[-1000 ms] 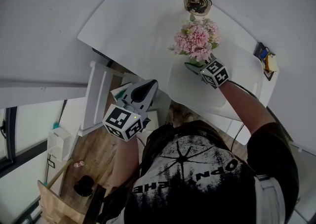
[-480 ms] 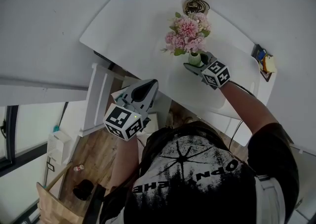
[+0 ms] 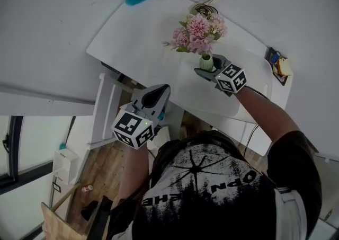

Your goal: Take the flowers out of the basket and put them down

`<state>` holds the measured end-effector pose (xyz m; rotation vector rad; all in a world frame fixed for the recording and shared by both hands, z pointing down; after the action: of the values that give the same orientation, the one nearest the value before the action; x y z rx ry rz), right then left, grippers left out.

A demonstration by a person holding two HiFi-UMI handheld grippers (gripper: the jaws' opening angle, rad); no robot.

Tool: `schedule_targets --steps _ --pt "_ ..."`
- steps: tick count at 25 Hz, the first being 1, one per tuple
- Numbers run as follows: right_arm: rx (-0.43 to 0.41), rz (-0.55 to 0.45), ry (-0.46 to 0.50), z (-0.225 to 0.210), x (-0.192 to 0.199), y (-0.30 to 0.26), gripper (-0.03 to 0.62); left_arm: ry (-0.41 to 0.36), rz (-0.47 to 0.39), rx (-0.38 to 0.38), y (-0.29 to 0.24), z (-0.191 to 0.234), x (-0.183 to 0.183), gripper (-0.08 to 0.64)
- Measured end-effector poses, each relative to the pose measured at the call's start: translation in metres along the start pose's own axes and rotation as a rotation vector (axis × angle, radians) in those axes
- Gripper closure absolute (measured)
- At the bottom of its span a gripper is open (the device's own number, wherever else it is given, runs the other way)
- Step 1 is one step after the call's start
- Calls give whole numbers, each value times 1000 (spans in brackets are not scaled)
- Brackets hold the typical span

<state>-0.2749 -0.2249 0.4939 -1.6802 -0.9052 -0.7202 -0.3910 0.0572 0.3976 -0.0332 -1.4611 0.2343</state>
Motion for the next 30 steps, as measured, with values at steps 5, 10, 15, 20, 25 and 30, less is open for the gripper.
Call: schedule_targets --steps 5,10,15,20,25,30 --pt "-13 -55 -16 9 -22 17 308 -41 -23 23 -7 -2 -13 548" --pt "-44 -86 -34 22 -45 40 308 -79 -42 47 -13 -8 -29 548" --pt "-27 -126 -37 29 -64 76 308 -133 -71 91 -24 -15 -50 548" --pt "6 -168 -43 41 -74 132 308 -179 -96 147 -37 -39 -77 548" --pt "42 -204 -39 47 -72 178 308 -211 -114 186 -53 -57 -95 548" --pt "57 -208 -45 46 -72 178 308 -204 -133 220 -62 -41 -91 548"
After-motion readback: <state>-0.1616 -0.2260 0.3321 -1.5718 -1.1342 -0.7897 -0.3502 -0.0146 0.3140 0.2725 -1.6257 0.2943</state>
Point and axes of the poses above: the fingertips, and each gripper's own axes: y backward along the fingers, z to its left, x out of its underside, the point moved 10 cm from there along y, backward along the fingers, and after that the axes turned 13 degrees about -y, right-handed, at the moved point
